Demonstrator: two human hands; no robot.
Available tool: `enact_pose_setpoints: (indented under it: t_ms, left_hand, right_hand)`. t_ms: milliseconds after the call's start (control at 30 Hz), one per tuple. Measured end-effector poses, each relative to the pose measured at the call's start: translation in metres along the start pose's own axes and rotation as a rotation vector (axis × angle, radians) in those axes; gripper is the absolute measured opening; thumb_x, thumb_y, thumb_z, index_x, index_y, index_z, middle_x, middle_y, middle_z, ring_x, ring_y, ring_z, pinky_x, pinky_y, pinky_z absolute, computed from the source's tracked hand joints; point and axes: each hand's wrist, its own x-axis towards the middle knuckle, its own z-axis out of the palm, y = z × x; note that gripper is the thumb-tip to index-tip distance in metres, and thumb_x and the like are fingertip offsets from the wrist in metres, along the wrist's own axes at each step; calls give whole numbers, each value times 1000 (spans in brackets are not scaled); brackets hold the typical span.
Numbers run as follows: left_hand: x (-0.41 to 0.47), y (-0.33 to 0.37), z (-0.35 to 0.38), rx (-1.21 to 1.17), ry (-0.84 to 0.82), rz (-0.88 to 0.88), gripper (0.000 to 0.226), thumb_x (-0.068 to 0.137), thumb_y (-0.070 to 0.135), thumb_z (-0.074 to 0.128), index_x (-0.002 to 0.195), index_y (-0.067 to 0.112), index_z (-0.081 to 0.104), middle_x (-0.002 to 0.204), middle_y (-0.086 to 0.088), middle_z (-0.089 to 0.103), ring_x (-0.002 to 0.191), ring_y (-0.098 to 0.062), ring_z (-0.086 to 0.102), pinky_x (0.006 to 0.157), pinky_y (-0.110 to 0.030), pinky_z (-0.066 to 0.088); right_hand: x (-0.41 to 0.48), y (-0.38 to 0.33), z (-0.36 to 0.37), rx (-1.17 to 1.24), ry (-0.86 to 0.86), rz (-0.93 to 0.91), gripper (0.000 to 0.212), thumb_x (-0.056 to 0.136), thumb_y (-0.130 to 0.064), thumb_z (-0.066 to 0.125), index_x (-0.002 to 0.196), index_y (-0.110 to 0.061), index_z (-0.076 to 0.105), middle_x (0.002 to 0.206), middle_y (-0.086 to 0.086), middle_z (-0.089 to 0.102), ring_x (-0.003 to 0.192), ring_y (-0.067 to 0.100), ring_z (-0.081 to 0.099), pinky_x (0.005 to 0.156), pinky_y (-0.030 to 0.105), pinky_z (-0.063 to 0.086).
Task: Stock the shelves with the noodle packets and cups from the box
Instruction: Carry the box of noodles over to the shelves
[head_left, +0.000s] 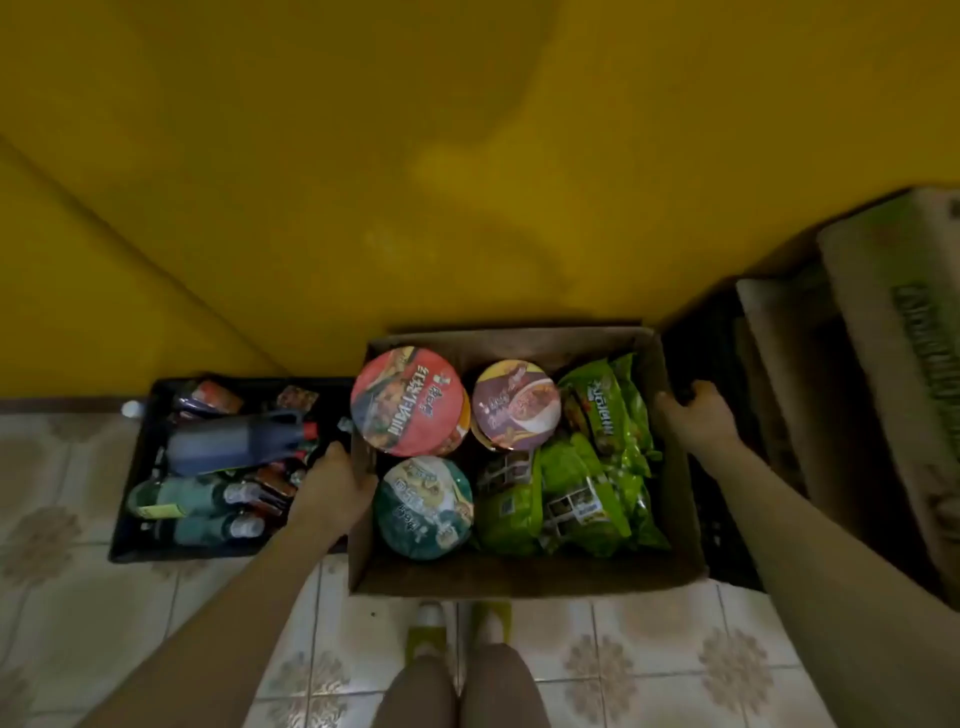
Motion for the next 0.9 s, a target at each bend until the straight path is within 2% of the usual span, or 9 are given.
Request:
enact_pose_setpoints:
  t_ms: [100, 200, 300, 367, 433, 567, 733, 900]
  left_hand:
    - [19, -10, 22, -29, 50, -13, 36, 86, 14, 60, 110, -6, 42, 97, -26, 58, 88, -42, 58, 60, -33, 38]
    - [17, -13, 38, -104, 111, -27, 43, 85, 3, 60, 121, -9, 39, 107, -30, 58, 96, -45, 56, 64, -30, 31]
    - [11, -18, 47, -228, 184, 12, 57, 86, -3, 57, 137, -1, 33, 119, -27, 58, 106, -46, 54, 72, -32, 35]
    - [8, -22, 52, -286, 196, 2, 59, 87, -4, 54, 141, 3, 31, 127, -23, 55, 115, -43, 51, 84, -35, 39]
    - [5, -22, 54, -309, 215, -4, 57, 88, -5, 51, 141, 5, 32, 129, -23, 54, 117, -42, 49, 90, -38, 40]
    - [-5, -16, 51, -312, 250, 11, 54, 89, -5, 49, 140, 4, 35, 125, -25, 56, 114, -44, 51, 87, -40, 41]
    - [-35, -2, 23, -295, 279, 9, 51, 90, -5, 48, 139, 3, 36, 124, -23, 57, 111, -45, 53, 78, -34, 37]
    - [-85, 14, -25, -236, 307, -1, 50, 88, -7, 49, 136, 0, 39, 122, -27, 57, 110, -46, 51, 81, -40, 39]
  right_hand:
    - [25, 19, 21, -23, 35, 22, 66, 93, -31, 51, 144, -2, 23, 141, 22, 40, 126, 39, 42, 97, 41, 40]
    - [43, 37, 39, -17, 27, 28, 51, 92, -25, 54, 132, 2, 38, 132, 26, 48, 120, 40, 48, 95, 42, 41]
    - [52, 44, 46, -21, 84, -27, 37, 93, -17, 50, 125, 1, 46, 125, 26, 54, 115, 40, 51, 92, 41, 41]
    - [55, 47, 49, -30, 131, -62, 32, 95, -14, 46, 123, 2, 48, 123, 26, 54, 114, 40, 51, 93, 42, 41]
    - [54, 48, 51, -23, 164, -80, 30, 95, -13, 45, 121, 1, 49, 121, 27, 55, 113, 41, 52, 93, 44, 42]
    - [44, 50, 48, -16, 188, -56, 29, 96, -15, 43, 121, -2, 49, 120, 26, 56, 112, 41, 52, 93, 44, 41]
    - [11, 41, 31, -15, 207, -47, 29, 96, -16, 43, 122, -5, 49, 121, 25, 56, 112, 42, 52, 91, 46, 41]
    - [-43, 18, -6, -37, 176, -70, 30, 97, -18, 41, 124, -7, 47, 121, 23, 56, 112, 42, 52, 93, 47, 41]
